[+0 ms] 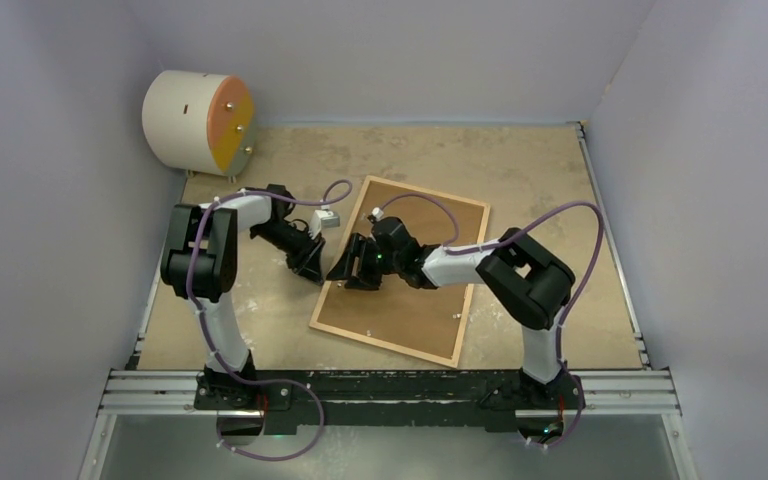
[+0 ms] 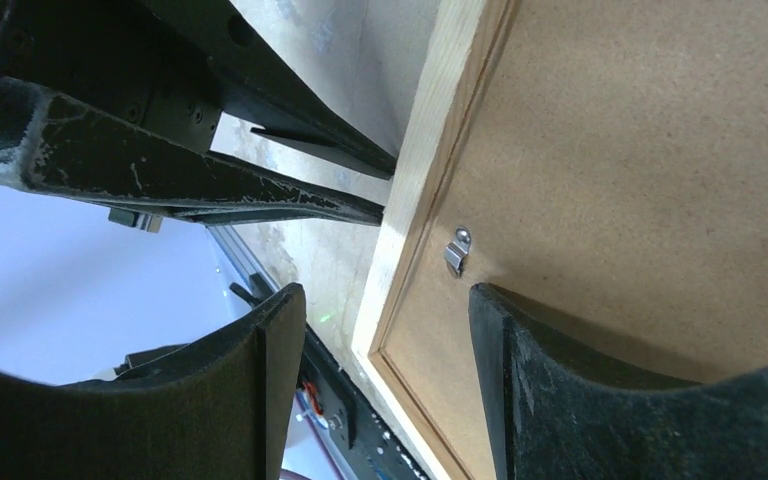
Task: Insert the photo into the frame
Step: Install the photo frame at the center of the board.
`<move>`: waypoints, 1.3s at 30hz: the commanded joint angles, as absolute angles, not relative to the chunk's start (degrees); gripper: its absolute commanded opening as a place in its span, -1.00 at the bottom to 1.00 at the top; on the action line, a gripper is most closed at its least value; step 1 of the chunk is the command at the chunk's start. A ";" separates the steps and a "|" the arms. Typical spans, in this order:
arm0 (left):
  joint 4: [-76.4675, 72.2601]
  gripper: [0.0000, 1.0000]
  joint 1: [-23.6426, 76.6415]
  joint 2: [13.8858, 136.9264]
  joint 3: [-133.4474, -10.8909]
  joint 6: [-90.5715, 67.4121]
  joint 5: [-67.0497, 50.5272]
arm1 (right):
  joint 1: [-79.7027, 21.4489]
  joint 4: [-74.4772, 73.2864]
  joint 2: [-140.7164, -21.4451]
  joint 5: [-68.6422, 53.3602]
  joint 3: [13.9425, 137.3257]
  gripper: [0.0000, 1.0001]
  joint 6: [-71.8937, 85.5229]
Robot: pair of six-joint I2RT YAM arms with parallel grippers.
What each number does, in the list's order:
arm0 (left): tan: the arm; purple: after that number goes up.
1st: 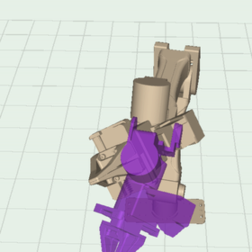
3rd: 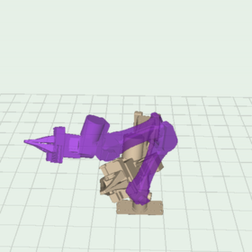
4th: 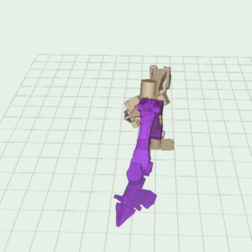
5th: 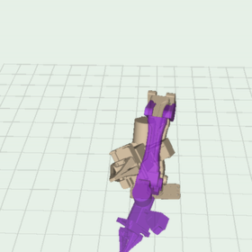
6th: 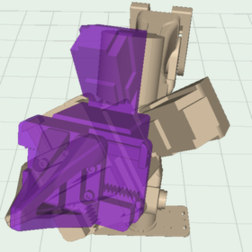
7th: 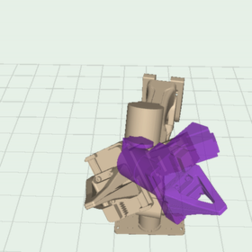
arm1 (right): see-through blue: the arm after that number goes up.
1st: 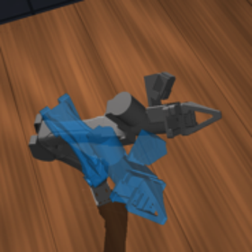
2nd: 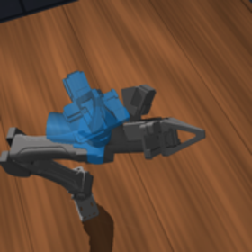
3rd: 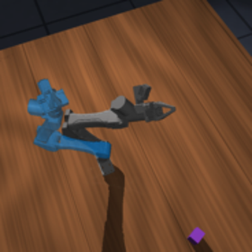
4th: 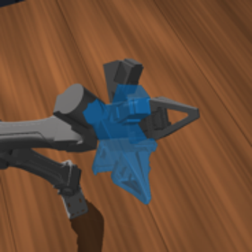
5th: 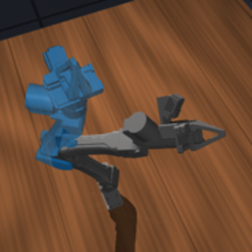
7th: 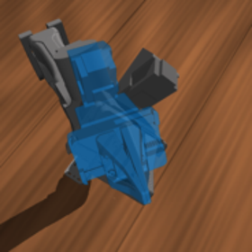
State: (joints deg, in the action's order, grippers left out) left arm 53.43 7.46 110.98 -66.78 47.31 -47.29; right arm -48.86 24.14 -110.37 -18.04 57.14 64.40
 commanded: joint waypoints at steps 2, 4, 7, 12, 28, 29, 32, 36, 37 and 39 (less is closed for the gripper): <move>51.26 -0.54 7.21 110.88 -65.65 48.16 -47.01 | -49.31 24.87 -111.44 -18.28 59.41 0.28 65.18; 51.14 -0.54 7.21 110.62 -65.27 48.34 -47.10 | -49.32 25.01 -111.86 -18.02 59.70 0.27 65.46; 51.53 -0.54 7.17 110.48 -65.05 48.86 -47.19 | -49.39 25.00 -112.68 -17.90 60.41 0.27 65.79; 53.23 -0.51 7.21 110.46 -64.94 51.13 -48.18 | -49.41 24.88 -113.85 -17.27 61.23 0.25 66.75; 55.60 -0.44 7.27 110.22 -64.09 55.99 -50.28 | -49.51 27.23 -115.40 -11.80 61.54 0.19 74.24; 55.55 -0.43 7.29 110.26 -64.03 56.27 -50.31 | -49.49 27.43 -115.47 -11.40 61.48 0.20 74.95; 55.70 -0.43 7.29 110.71 -63.98 56.74 -50.31 | -49.71 28.24 -115.40 -10.04 60.92 0.19 77.10; 56.23 -0.42 7.34 110.59 -63.57 57.65 -50.88 | -50.28 28.12 -114.25 -6.91 59.95 0.19 78.63; 56.32 -0.41 7.38 110.57 -63.43 57.82 -51.00 | -50.29 28.32 -113.99 -6.33 59.63 0.19 79.16; 56.34 -0.41 7.62 110.57 -63.29 57.92 -50.87 | -50.36 28.92 -113.77 -5.58 59.17 0.18 80.20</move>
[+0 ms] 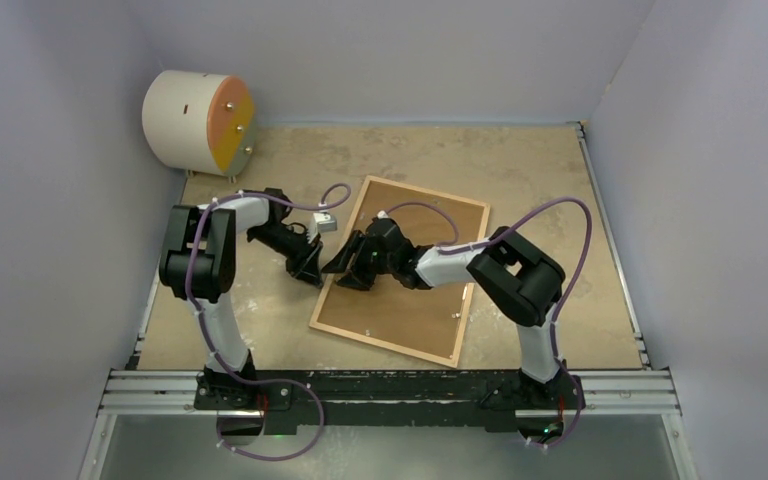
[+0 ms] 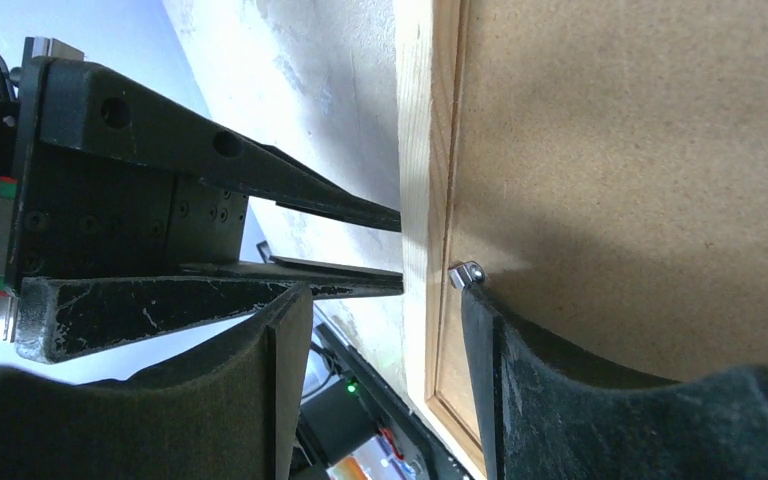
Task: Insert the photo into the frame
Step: Install the photo frame at the center of the board.
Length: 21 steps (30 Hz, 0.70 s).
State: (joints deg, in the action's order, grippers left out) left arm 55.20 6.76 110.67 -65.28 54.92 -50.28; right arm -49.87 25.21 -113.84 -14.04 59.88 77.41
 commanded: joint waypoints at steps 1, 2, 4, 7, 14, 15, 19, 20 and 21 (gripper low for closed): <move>56.34 -0.41 7.71 110.57 -63.21 57.99 -50.89 | -50.49 28.87 -113.75 -5.19 59.22 0.18 80.58; 56.33 -0.41 7.80 110.57 -63.13 58.01 -50.84 | -50.52 28.80 -113.67 -4.88 59.19 0.17 80.92; 56.34 -0.41 8.06 110.49 -63.04 58.01 -50.74 | -50.70 28.96 -113.62 -4.18 58.91 0.15 81.77; 55.17 -0.40 8.41 110.24 -62.87 56.94 -49.98 | -50.71 28.69 -113.52 -3.12 58.93 0.09 83.05; 53.81 -0.40 9.29 109.43 -62.38 55.82 -49.36 | -50.97 28.16 -114.11 -1.70 60.12 0.08 84.87; 53.67 -0.41 9.36 109.50 -62.25 55.81 -49.31 | -50.90 28.01 -114.36 -1.64 60.30 0.08 85.12; 53.78 -0.40 9.64 109.71 -62.14 56.02 -49.48 | -50.96 28.15 -114.00 -0.80 59.85 0.08 86.40; 53.79 -0.40 9.73 109.68 -62.07 56.21 -49.48 | -50.93 28.81 -114.07 -0.73 59.78 0.07 86.86; 53.79 -0.40 9.83 109.72 -62.05 56.25 -49.53 | -50.94 29.42 -114.42 -0.77 59.83 0.05 87.49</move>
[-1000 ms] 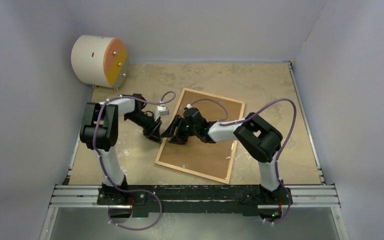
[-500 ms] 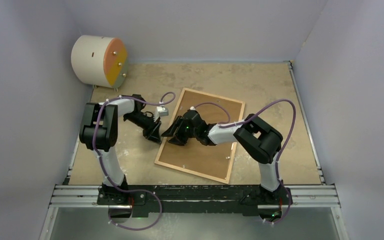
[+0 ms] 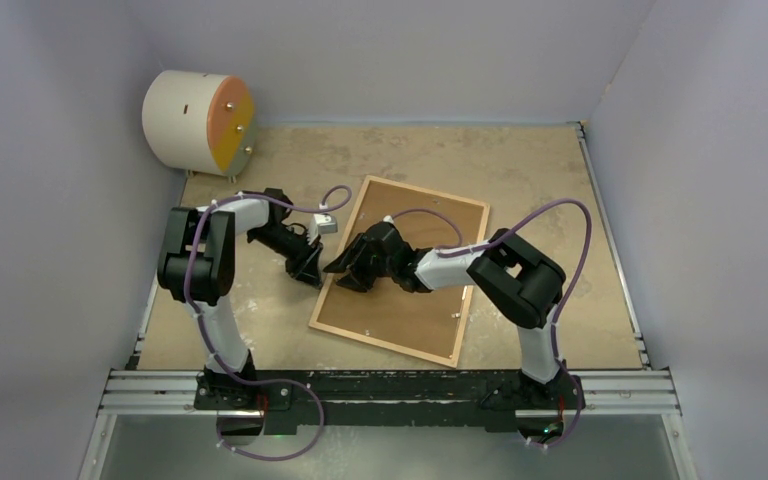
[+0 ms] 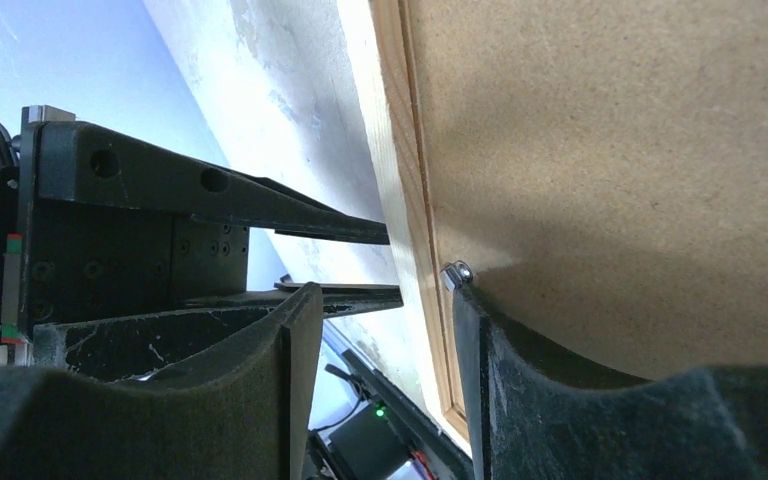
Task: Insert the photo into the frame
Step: Install the photo frame at the center of the board.
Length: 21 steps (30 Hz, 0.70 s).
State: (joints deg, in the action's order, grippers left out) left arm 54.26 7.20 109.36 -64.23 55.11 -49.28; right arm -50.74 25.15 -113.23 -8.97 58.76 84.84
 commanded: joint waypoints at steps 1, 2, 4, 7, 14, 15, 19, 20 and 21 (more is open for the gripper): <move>53.85 -0.40 9.96 109.81 -62.06 56.32 -49.62 | -50.95 29.79 -114.79 -1.05 60.16 0.04 87.93; 53.87 -0.41 10.08 109.92 -62.05 56.34 -49.63 | -51.04 29.99 -115.07 -1.13 60.39 0.03 88.48; 53.92 -0.41 10.32 110.04 -62.07 56.38 -49.87 | -51.11 30.77 -115.39 -0.78 60.73 0.02 89.07; 53.87 -0.41 10.48 109.79 -61.84 56.51 -50.01 | -51.15 29.71 -115.37 -0.10 61.59 0.02 88.95; 53.47 -0.42 10.46 109.08 -61.51 56.66 -48.71 | -51.49 23.59 -110.20 0.73 60.36 0.05 84.81; 53.18 -0.42 10.46 108.93 -61.38 56.53 -48.42 | -51.48 22.52 -109.32 0.44 59.97 0.07 84.07; 53.08 -0.42 10.37 108.66 -61.60 56.17 -48.40 | -52.52 17.65 -108.37 0.16 60.25 0.14 82.02; 53.02 -0.42 10.44 108.57 -61.63 56.01 -48.41 | -52.75 17.32 -108.42 -1.08 60.09 0.15 82.05; 52.92 -0.42 10.38 108.48 -61.61 55.98 -48.46 | -52.98 17.12 -108.45 -1.37 59.97 0.15 82.15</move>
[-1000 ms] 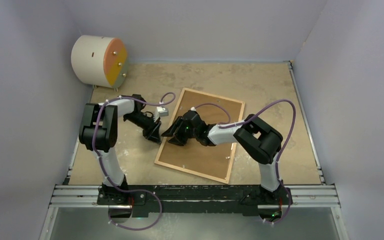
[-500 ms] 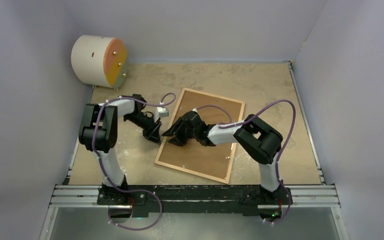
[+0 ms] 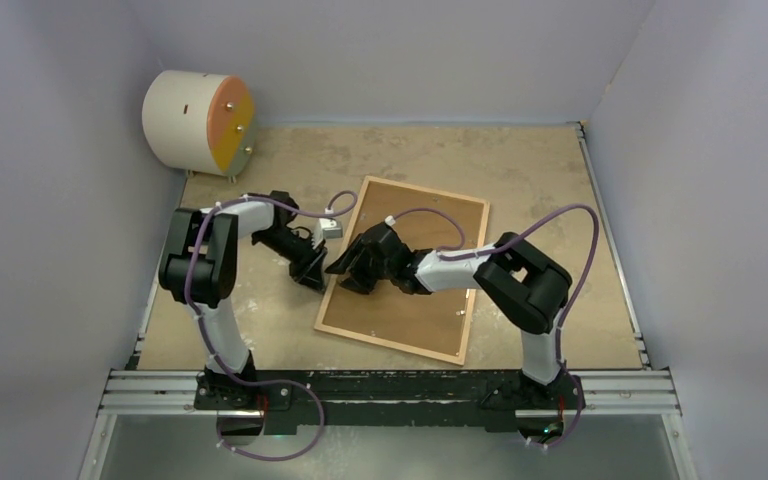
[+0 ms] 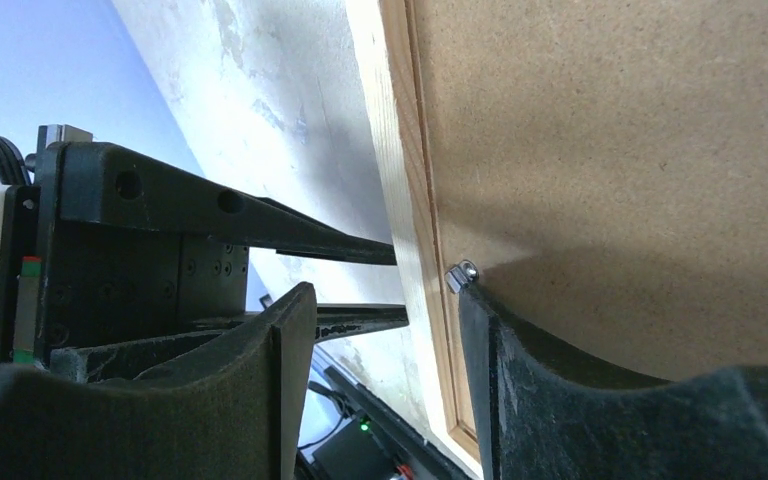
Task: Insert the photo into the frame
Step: Install the photo frame at the center of the board.
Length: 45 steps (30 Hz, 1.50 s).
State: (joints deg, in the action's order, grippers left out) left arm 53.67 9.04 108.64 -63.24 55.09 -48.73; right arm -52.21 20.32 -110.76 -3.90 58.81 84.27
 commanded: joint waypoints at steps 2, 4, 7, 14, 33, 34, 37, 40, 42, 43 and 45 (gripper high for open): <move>52.91 -0.42 10.39 108.33 -61.61 55.82 -48.36 | -53.10 16.78 -108.54 -1.09 59.86 0.15 82.11; 52.78 -0.42 10.38 108.16 -61.61 55.60 -48.14 | -53.12 16.04 -108.71 -1.01 60.18 0.15 81.90; 52.76 -0.43 10.33 107.96 -61.53 55.42 -47.90 | -53.18 13.07 -108.08 -1.14 60.52 0.15 80.89; 54.94 -0.45 8.43 107.60 -63.49 56.34 -48.72 | -53.13 10.48 -103.37 -1.74 53.60 0.16 80.14; 54.67 -0.44 9.49 107.29 -61.97 56.75 -51.76 | -53.67 17.50 -110.38 -1.05 58.55 0.02 83.13; 54.55 -0.44 9.56 107.16 -61.89 56.77 -51.77 | -53.69 17.57 -110.78 -0.91 58.88 0.01 83.42; 54.41 -0.44 9.73 107.36 -61.60 56.73 -52.19 | -53.69 17.50 -112.39 -0.70 60.01 -0.01 84.05; 54.04 -0.44 10.06 107.31 -60.76 57.03 -52.47 | -53.61 17.36 -113.54 -0.57 60.51 -0.05 85.08; 53.63 -0.44 10.23 107.20 -60.16 57.11 -52.16 | -53.62 17.14 -113.98 -0.11 61.10 -0.06 85.21; 53.62 -0.44 10.40 107.21 -60.00 57.33 -52.12 | -53.65 16.61 -114.21 -0.09 61.50 -0.07 85.04; 53.38 -0.44 10.65 107.30 -59.79 57.39 -51.83 | -53.61 16.08 -114.53 1.26 62.07 -0.09 84.86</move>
State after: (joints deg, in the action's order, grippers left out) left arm 54.11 9.15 108.01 -61.69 55.24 -50.17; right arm -53.32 18.02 -111.35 -4.08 59.64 84.53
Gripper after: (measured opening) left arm 0.280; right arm 0.466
